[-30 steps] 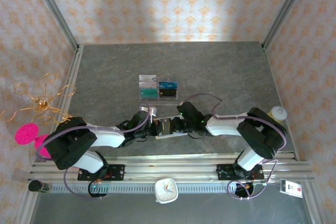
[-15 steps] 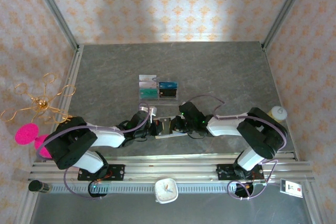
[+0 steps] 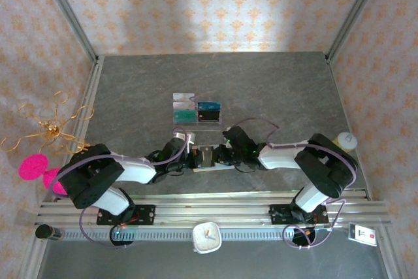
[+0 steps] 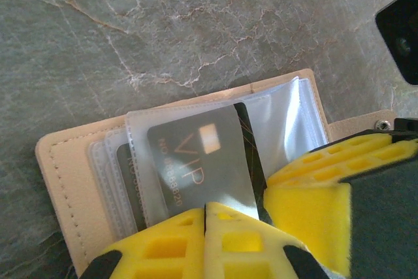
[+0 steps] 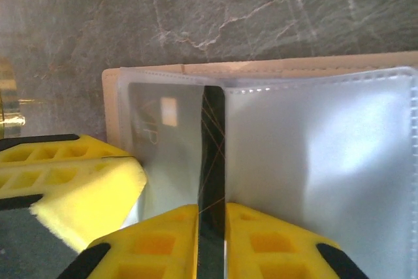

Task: Take the credit cards out of the card holder

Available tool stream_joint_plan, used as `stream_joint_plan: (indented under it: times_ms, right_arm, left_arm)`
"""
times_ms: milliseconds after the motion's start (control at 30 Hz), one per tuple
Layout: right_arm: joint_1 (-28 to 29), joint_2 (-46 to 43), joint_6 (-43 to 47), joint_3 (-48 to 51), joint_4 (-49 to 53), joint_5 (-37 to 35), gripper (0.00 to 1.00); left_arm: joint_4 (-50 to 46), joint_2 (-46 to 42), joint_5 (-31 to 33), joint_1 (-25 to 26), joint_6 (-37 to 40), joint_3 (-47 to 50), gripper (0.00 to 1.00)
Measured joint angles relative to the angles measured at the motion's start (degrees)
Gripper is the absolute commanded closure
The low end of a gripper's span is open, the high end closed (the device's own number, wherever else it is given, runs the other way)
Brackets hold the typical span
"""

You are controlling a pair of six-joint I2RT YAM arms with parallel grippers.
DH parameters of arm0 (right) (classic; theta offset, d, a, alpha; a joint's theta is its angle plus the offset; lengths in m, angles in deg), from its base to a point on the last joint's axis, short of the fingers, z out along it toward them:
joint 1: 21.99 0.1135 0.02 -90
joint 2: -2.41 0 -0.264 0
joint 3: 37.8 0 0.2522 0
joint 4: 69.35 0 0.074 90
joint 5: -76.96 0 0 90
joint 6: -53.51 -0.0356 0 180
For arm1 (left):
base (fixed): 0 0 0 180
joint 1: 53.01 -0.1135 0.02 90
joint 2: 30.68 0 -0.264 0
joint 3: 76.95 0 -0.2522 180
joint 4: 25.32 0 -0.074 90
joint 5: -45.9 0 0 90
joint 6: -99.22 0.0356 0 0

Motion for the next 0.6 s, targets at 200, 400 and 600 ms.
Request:
stream_joint_plan:
  times_ms: [200, 400, 600]
  right_arm:
    - [-0.02, -0.04, -0.09, -0.11, 0.76, -0.92, 1.00]
    - [0.50, -5.20, -2.08, 1.11, 4.20, -3.52, 1.00]
    - [0.50, -8.98, -3.45, 1.36, 8.22, -5.88, 1.00]
  left_arm:
    - [-0.02, -0.35, 0.02, 0.02, -0.02, 0.07, 1.00]
    - [-1.55, -2.49, -0.07, 0.04, -0.35, 0.92, 0.81]
    - [-8.09, -8.28, -0.22, 0.07, -0.48, 1.51, 0.79]
